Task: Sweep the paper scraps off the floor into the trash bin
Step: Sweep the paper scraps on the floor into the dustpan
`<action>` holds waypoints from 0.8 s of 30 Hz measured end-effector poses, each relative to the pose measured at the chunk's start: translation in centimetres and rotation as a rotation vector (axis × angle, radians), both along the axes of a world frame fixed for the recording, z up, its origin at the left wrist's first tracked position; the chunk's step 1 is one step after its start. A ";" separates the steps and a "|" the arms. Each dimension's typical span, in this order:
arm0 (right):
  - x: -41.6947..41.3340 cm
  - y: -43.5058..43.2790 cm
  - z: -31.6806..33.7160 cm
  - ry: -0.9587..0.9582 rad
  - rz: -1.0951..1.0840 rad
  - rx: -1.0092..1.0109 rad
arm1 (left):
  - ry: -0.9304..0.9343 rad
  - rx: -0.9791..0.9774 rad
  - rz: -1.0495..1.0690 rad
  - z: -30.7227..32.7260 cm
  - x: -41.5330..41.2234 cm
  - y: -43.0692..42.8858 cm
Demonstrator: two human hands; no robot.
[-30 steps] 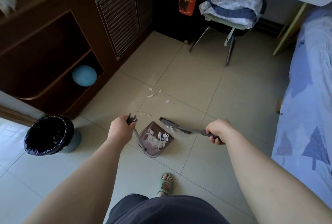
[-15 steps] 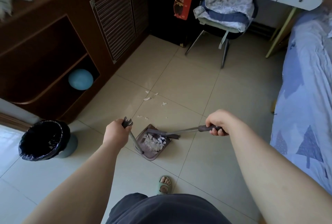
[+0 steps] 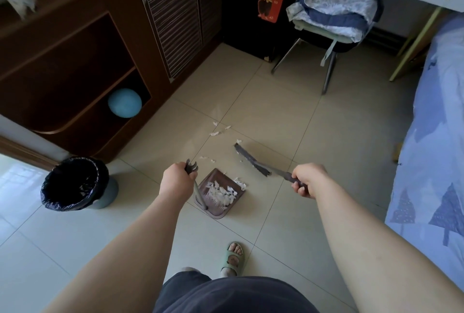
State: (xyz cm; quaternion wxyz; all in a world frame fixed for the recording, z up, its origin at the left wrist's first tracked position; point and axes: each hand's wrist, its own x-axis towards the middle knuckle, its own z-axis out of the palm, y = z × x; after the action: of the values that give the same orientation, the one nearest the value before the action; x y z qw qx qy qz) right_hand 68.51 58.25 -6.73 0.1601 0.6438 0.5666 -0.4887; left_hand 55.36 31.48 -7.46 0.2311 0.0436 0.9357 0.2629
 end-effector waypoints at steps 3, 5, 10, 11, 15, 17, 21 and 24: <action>0.6 -1.0 -0.8 -0.044 0.027 -0.024 | 0.002 -0.021 -0.014 0.1 -0.4 0.5; 0.9 -1.3 -0.7 -0.096 0.100 -0.020 | -0.003 -0.029 -0.016 0.1 -0.6 0.8; 0.3 -0.3 1.9 -0.164 0.320 -0.103 | -0.006 -0.034 -0.027 0.0 -0.8 1.3; 0.1 -0.1 2.4 -0.162 0.352 -0.114 | -0.008 -0.038 -0.028 -0.1 -0.8 1.2; -0.9 1.1 4.2 -0.154 0.428 -0.086 | -0.005 -0.049 -0.035 -0.2 -0.8 0.5; -1.2 1.4 4.9 -0.161 0.435 -0.076 | 0.000 -0.041 -0.034 -0.2 -0.8 0.0; -1.6 1.1 5.7 -0.174 0.443 -0.049 | 0.034 -0.020 -0.020 -0.3 -0.9 -1.4; -2.1 0.9 6.1 -0.166 0.432 -0.026 | 0.066 -0.006 -0.004 -0.3 -1.1 -2.4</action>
State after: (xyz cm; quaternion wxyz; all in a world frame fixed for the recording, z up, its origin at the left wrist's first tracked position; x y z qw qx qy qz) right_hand 66.40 59.15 -0.62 0.3154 0.5436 0.6696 -0.3957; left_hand 54.24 29.04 -7.77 0.2007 0.0534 0.9436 0.2580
